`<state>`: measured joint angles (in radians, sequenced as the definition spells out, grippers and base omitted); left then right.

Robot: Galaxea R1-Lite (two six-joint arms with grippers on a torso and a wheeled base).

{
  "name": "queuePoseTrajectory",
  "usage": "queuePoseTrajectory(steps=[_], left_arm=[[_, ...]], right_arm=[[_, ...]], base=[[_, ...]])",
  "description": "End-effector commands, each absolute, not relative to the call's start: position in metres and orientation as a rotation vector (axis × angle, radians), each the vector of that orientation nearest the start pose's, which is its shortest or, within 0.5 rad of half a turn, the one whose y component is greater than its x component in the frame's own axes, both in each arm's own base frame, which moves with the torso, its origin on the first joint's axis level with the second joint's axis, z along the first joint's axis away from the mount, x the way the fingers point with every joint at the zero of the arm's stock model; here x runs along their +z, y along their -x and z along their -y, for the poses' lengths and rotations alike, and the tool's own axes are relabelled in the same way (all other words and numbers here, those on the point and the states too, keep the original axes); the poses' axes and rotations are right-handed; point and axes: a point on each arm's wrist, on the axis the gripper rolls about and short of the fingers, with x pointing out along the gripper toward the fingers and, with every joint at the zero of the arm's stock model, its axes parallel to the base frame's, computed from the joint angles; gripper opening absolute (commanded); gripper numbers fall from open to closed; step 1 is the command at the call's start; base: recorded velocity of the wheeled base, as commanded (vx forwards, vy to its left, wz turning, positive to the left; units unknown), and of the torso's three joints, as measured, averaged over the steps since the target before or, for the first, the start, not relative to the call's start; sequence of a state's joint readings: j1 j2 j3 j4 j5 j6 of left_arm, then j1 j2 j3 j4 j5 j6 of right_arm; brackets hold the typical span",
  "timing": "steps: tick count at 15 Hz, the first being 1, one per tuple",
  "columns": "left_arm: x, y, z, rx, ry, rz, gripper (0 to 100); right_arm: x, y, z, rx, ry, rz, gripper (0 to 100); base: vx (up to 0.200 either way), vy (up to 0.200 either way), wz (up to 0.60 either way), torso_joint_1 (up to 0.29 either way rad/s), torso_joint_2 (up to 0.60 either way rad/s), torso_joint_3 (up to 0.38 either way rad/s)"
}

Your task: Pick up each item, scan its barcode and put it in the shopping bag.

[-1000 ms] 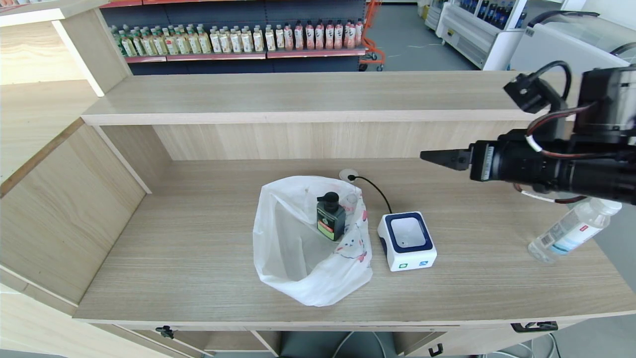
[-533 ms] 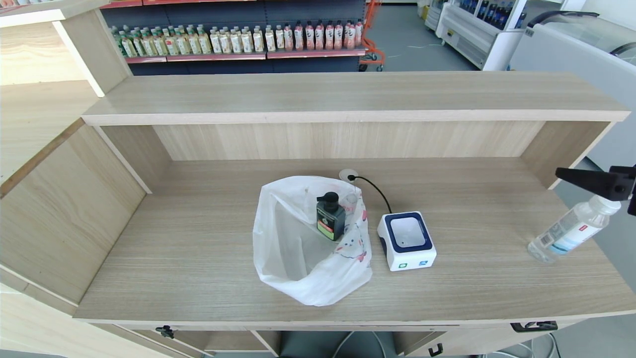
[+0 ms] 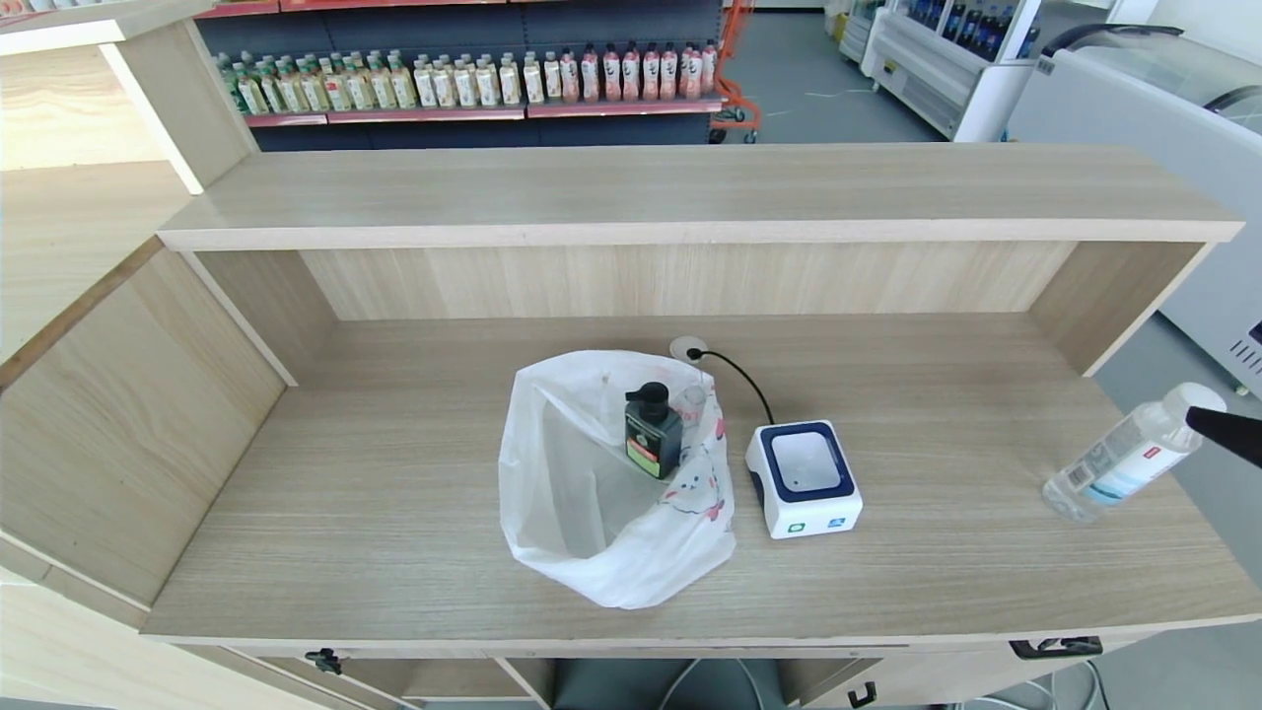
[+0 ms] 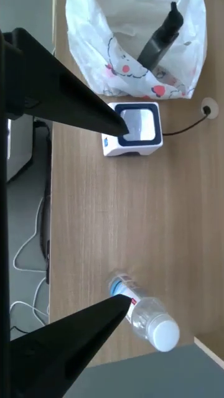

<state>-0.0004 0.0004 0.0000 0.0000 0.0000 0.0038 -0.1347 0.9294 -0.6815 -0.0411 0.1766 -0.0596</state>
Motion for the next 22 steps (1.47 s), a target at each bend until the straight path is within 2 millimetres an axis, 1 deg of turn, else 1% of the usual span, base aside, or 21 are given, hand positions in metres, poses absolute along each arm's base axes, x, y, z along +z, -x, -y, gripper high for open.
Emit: queuePoseTrajectory(steps=[1,8,12,15,17,19,22], left_arm=[[0.075,0.023,0.000,0.000,-0.005,0.000,100],[0.075,0.023,0.000,0.000,-0.006,0.000,100],[0.075,0.023,0.000,0.000,-0.003,0.000,100],[0.076,0.023,0.000,0.000,-0.005,-0.002,100],[0.076,0.023,0.000,0.000,-0.005,-0.002,100],[0.075,0.023,0.000,0.000,-0.006,0.000,100],[0.075,0.023,0.000,0.000,-0.005,0.000,100]], right_arm=[[0.248,-0.101,0.012,0.021,0.027,-0.192,100],[0.246,-0.101,0.014,0.003,0.024,-0.196,100],[0.244,-0.104,0.019,-0.044,0.018,-0.215,100],[0.249,-0.117,0.027,-0.078,0.030,-0.227,100],[0.252,-0.121,0.027,-0.078,0.031,-0.222,100],[0.252,-0.121,0.027,-0.078,0.031,-0.224,100],[0.250,-0.125,0.029,-0.079,0.028,-0.239,100]], base=[[0.000,-0.200,0.00,0.002,0.00,0.012],[-0.200,-0.200,0.00,0.004,0.00,0.005],[-0.200,-0.200,0.00,0.001,0.00,0.005],[0.000,0.000,0.00,0.000,0.00,0.000],[0.000,-0.200,0.00,0.012,0.00,0.012],[0.000,-0.200,0.00,0.014,0.00,0.005],[0.000,0.000,0.00,0.000,0.00,0.000]])
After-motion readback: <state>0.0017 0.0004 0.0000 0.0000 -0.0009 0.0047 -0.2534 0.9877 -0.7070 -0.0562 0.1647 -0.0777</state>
